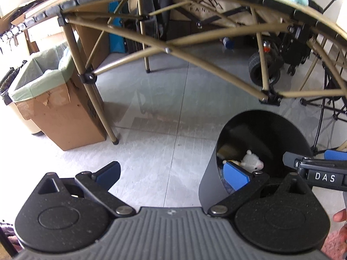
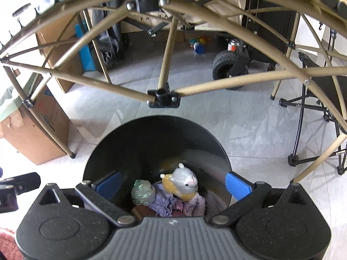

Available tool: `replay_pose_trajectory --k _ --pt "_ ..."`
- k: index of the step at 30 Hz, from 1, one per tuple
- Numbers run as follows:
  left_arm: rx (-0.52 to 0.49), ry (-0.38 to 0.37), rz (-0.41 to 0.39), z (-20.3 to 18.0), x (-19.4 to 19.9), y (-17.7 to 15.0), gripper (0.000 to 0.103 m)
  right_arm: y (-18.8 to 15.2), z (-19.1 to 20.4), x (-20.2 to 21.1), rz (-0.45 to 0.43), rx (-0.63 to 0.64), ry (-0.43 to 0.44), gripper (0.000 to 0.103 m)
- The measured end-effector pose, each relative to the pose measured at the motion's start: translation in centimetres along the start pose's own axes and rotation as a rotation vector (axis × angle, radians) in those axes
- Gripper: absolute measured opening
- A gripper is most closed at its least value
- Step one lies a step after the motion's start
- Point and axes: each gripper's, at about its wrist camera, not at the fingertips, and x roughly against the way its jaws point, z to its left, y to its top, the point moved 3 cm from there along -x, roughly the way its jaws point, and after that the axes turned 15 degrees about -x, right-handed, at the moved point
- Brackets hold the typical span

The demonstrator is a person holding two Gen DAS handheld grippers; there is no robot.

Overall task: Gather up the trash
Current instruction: 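Move both open tools back to the table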

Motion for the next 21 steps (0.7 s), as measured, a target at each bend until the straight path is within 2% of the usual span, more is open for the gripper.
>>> replay_pose_trajectory --k 12,21 --pt "0.041 0.038 -0.207 -0.1 5.9 1.1 0.103 0.9 -0.3 6.0 -0.136 0.006 0.063 0.103" --pt "0.041 0.048 -0.334 -0.5 10.6 3.0 0.103 2.5 -1.0 12.9 -0.263 0.004 0.151 0.103"
